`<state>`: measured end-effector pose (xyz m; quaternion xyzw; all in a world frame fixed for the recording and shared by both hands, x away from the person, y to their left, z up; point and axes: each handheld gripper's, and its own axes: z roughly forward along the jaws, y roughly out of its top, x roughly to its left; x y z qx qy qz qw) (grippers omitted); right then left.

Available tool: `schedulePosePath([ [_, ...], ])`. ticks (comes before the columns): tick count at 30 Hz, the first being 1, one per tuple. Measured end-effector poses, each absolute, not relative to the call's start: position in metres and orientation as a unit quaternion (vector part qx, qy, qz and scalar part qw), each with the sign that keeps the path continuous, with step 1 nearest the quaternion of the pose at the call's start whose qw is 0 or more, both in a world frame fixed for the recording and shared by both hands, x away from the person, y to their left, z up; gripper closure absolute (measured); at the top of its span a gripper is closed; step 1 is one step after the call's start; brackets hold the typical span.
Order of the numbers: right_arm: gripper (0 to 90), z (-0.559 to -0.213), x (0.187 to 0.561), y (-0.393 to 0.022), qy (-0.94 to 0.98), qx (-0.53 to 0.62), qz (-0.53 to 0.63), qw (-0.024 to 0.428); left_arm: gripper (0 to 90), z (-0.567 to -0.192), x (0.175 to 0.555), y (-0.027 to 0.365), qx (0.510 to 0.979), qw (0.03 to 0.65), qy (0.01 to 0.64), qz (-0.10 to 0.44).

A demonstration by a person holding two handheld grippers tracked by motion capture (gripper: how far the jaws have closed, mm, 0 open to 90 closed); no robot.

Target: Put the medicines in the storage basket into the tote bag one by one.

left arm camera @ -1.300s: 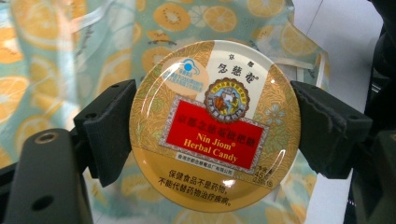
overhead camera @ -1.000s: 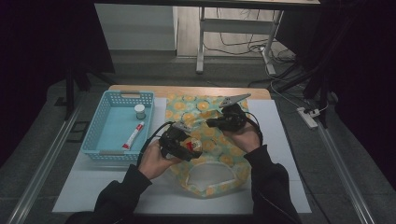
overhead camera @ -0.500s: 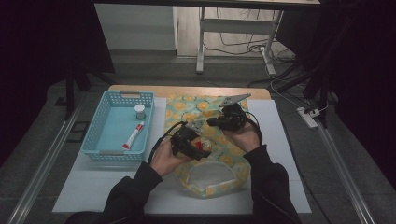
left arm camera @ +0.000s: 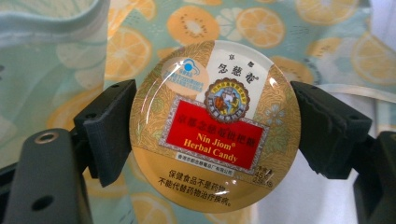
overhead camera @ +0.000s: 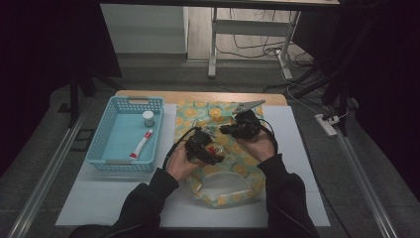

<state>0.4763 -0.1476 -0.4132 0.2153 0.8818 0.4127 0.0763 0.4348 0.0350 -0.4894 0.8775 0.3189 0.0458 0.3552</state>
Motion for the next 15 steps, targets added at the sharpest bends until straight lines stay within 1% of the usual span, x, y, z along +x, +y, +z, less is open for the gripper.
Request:
schedulePosePath([
  [15,90.0,-0.421,0.481,-0.147,0.883,0.222,0.406,0.077,20.1,-0.508,0.451,0.031,0.879,0.337,0.334,0.055],
])
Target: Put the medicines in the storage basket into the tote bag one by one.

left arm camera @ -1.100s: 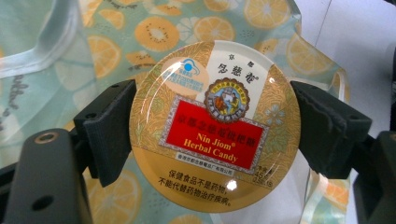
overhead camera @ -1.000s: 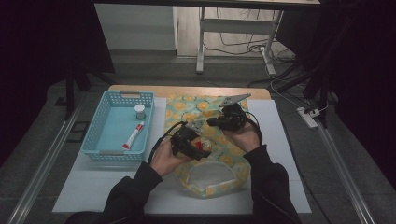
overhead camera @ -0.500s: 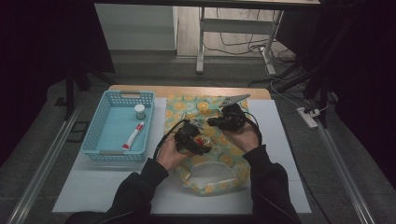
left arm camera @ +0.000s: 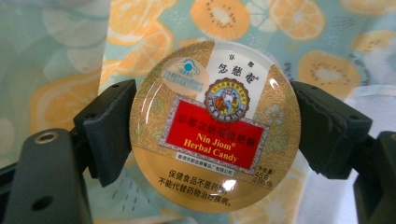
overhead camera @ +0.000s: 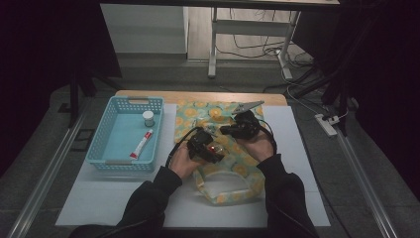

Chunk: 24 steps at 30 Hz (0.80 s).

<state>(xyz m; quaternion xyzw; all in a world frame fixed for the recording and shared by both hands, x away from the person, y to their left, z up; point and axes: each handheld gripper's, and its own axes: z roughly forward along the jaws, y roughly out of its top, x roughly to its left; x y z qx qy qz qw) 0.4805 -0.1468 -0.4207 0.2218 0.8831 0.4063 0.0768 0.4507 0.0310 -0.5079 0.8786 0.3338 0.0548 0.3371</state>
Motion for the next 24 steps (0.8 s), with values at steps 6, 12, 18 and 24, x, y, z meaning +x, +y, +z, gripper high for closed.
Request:
schedulePosePath([
  [6,90.0,-0.4248,0.4819,-0.1449,0.885,0.223,0.402,0.079,20.1,-0.5132,0.4554,0.0303,0.877,0.333,0.341,0.055],
  [12,90.0,-0.4263,0.4819,-0.144,0.885,0.225,0.399,0.079,19.9,-0.5178,0.4579,0.0266,0.881,0.327,0.339,0.056],
  [18,90.0,-0.4252,0.4814,-0.1443,0.884,0.225,0.403,0.08,18.5,-0.5162,0.4573,0.0267,0.88,0.328,0.338,0.061],
  [24,90.0,-0.4254,0.4814,-0.1437,0.884,0.223,0.404,0.079,12.0,-0.5085,0.4531,0.0314,0.879,0.339,0.33,0.061],
])
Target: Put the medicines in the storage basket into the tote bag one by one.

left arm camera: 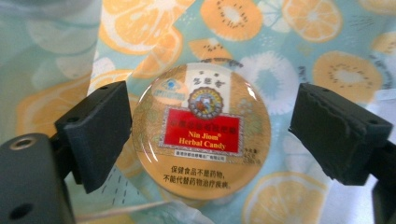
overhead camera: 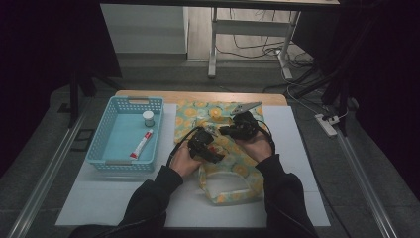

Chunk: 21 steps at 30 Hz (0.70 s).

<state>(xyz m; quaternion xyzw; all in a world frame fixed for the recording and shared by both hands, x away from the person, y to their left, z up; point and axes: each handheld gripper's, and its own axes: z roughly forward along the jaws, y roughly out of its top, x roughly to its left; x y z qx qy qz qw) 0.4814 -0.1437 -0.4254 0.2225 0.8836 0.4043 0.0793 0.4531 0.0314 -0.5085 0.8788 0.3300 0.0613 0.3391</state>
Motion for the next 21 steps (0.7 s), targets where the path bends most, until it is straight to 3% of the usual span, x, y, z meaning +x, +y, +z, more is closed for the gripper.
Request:
schedulePosePath([
  [21,90.0,-0.422,0.481,-0.146,0.88,0.223,0.413,0.077,3.4,-0.478,0.423,0.068,0.865,0.39,0.315,0.033],
])
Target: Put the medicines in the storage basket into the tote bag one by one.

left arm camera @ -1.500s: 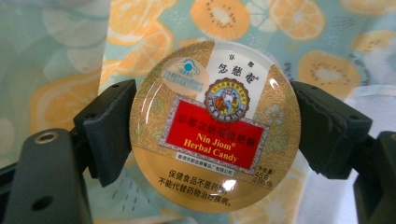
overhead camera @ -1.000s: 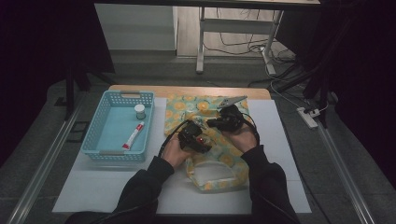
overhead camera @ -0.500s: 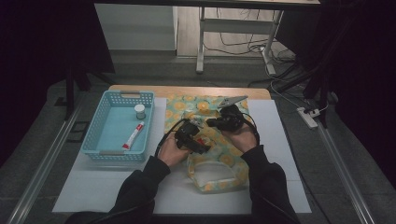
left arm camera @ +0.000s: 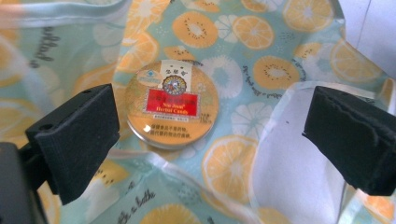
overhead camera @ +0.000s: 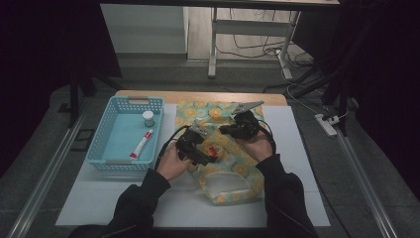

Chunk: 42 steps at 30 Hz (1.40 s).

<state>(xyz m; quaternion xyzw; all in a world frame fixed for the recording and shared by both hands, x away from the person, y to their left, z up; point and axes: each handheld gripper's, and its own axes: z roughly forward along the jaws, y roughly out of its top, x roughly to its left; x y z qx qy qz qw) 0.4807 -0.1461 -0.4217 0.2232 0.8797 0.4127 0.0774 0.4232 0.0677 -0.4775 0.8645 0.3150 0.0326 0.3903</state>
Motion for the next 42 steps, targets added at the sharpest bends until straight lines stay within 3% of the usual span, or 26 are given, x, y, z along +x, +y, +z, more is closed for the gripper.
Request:
schedulePosePath([
  [20,90.0,-0.419,0.479,-0.147,0.878,0.223,0.417,0.077,2.9,-0.466,0.407,0.11,0.852,0.413,0.32,0.026],
  [42,90.0,-0.419,0.48,-0.147,0.879,0.222,0.415,0.077,0.0,-0.45,0.396,0.177,0.834,0.393,0.38,0.077],
])
